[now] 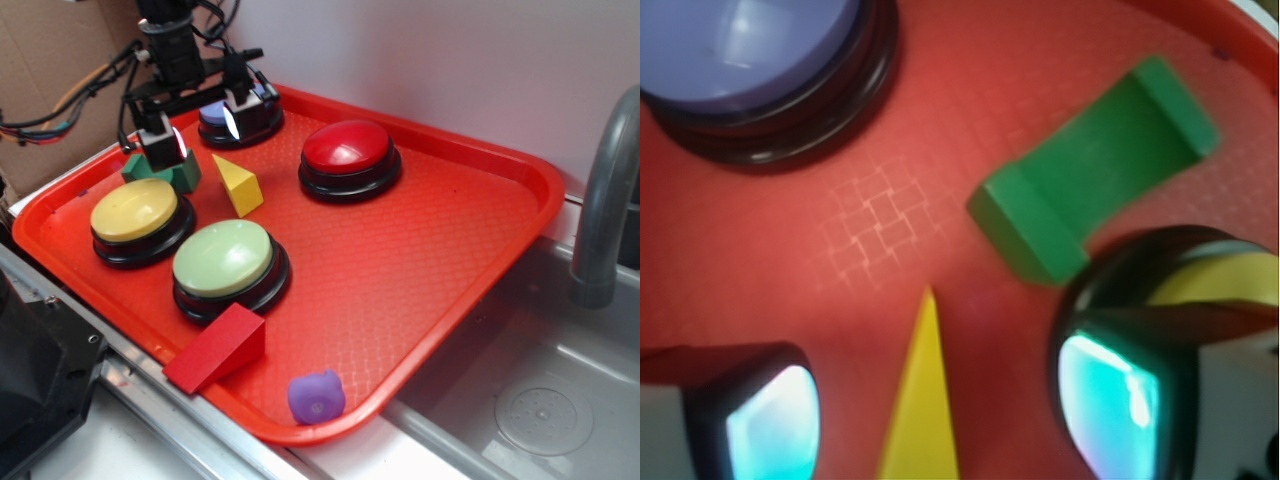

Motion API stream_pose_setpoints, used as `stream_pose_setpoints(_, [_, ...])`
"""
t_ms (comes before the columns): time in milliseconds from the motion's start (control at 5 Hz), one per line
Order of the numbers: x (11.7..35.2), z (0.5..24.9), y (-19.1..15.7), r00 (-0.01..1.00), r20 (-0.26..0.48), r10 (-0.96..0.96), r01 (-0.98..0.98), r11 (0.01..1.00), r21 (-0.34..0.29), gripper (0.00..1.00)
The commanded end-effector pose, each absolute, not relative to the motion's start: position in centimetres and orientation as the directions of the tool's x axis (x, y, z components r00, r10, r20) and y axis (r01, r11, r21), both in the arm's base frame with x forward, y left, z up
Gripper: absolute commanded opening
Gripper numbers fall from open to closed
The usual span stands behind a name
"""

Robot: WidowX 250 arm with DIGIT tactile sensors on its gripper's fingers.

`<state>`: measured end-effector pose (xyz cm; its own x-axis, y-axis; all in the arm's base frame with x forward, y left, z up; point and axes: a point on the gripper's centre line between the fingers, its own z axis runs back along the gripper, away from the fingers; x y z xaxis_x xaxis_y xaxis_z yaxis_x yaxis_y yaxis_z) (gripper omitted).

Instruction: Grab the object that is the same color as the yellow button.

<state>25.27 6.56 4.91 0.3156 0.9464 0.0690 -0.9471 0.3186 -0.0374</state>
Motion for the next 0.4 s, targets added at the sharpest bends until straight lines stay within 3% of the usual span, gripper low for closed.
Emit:
stream_pose_setpoints(0, [26.83, 3.84, 5.92, 0.339, 0.070, 0.938, -0.938, 0.343, -0.053, 1.00])
stream_pose_setpoints(200, [27.27, 3.03, 5.16, 0.377, 0.075, 0.923, -0.923, 0.381, -0.057, 1.00])
